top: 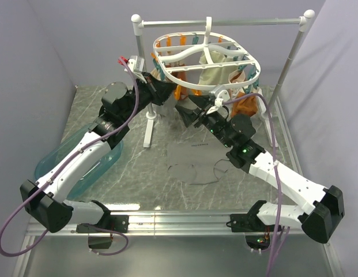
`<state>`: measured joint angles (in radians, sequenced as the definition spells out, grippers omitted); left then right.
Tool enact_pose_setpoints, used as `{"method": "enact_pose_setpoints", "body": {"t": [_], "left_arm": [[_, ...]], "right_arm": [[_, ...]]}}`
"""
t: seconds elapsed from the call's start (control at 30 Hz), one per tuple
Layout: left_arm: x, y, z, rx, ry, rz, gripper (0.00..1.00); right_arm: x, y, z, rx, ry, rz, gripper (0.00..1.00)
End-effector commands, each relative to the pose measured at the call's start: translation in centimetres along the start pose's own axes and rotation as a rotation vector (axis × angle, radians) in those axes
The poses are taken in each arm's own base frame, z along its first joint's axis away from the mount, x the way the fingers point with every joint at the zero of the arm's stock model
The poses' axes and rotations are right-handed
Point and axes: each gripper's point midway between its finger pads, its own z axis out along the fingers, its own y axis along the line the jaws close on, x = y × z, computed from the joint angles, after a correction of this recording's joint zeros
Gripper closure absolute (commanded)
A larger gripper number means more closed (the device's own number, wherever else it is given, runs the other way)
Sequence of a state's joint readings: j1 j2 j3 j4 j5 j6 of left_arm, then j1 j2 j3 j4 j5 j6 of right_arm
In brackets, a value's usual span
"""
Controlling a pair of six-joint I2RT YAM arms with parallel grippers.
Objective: Clip the underwear to the hanger
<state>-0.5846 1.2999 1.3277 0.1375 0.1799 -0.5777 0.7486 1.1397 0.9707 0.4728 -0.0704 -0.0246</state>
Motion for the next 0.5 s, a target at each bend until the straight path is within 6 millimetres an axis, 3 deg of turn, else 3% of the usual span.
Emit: {"method": "enact_pose_setpoints", "body": {"t": [0.0,0.23,0.47], "left_arm": [[-1.0,-1.8,-1.1,0.061,-0.015,-0.017,1.0],[-0.4,-1.7,-1.2,0.065,0.002,-0.015,1.0],[0.8,-1.3,-1.3,0.06,0.03,-0.037,1.0]], "right_arm": [[-3.4,-0.4,1.3,0.023,-0.107,-0.014,0.34],[-3.6,-0.1,2.2,0.009,-0.123,-0.018,0.37],[-3.7,-0.2,3.0,0.007,-0.123,-0.032,0.49]]}}
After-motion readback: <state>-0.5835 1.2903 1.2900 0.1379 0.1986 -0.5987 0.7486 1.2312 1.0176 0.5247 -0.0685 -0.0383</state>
